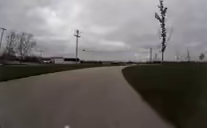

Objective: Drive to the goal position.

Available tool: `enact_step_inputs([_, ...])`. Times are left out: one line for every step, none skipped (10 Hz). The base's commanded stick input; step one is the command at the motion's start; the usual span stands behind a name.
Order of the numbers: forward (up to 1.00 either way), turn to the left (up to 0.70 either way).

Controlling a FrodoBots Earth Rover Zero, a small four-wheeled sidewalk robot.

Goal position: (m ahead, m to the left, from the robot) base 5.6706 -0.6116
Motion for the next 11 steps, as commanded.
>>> enact_step_inputs([1.00,0.00])
enact_step_inputs([1.00,0.00])
enact_step_inputs([1.00,0.00])
enact_step_inputs([1.00,0.00])
enact_step_inputs([1.00,0.00])
enact_step_inputs([1.00,0.00])
enact_step_inputs([1.00,0.00])
enact_step_inputs([1.00,0.00])
enact_step_inputs([1.00,0.00])
enact_step_inputs([1.00,0.00])
enact_step_inputs([1.00,0.00])
